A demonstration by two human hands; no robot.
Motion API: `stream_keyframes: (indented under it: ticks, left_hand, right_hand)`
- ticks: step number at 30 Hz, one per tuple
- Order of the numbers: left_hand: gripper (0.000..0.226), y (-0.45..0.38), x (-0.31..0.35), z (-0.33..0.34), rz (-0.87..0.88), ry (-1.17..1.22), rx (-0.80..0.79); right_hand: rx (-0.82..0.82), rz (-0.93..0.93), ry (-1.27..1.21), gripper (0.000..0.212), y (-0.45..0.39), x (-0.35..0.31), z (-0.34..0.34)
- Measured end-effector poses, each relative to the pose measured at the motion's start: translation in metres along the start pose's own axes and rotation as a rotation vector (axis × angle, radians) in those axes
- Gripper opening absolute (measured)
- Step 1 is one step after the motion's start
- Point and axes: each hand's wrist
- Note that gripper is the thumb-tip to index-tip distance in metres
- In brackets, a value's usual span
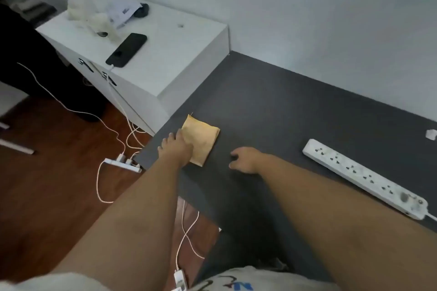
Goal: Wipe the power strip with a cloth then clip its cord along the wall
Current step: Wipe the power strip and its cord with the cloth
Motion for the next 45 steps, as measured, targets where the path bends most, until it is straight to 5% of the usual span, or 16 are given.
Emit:
stream_keyframes:
  ticks: [10,16,22,26,29,33,37,42,45]
  left_hand:
    - [0.044,-0.013,-0.009,-0.008,-0.029,0.412,-0.003]
    - [0.025,-0.011,0.002,-0.023,-0.044,0.701,-0.251]
    - [0.041,0.009,0.024,-0.027,0.208,1.051,-0.454]
    - [0.049,0.037,0.059,-0.018,0.391,1.155,-0.502]
    - [0.062,0.061,0.092,-0.006,0.487,1.122,-0.548]
    - [0.087,0.092,0.135,0.011,0.687,0.921,-0.619]
    - [0.061,0.126,0.173,0.03,0.86,0.547,-0.616]
    - [0.047,0.159,0.205,0.062,0.933,0.129,-0.449]
    - [0.015,0.177,0.218,0.084,1.009,0.169,-0.344]
  right_hand:
    - [0.2,-0.093,-0.602,0.051,-0.034,-0.048,0.015]
    - [0.16,0.059,-0.856,0.004,-0.04,-0.054,0.009]
    - [0.156,-0.027,-1.196,0.016,-0.011,-0.024,-0.005]
    - [0.178,-0.33,-1.637,0.041,0.029,0.015,-0.008]
    - [0.202,-0.58,-1.728,0.072,0.071,0.051,0.0]
    - [0.245,-0.687,-1.599,0.078,0.132,0.093,0.016]
    - [0.474,-0.442,-1.221,0.06,0.182,0.126,0.036]
    - [0.839,-0.061,-0.742,0.008,0.226,0.155,0.059]
    - [1.04,-0.145,-1.063,0.008,0.233,0.172,0.066]
Point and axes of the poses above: each hand's wrist, its own y-axis away from the middle knuckle, its own z-axis out of the palm, x = y × z, and after that the axes turned 15 degrees about -x, right-handed
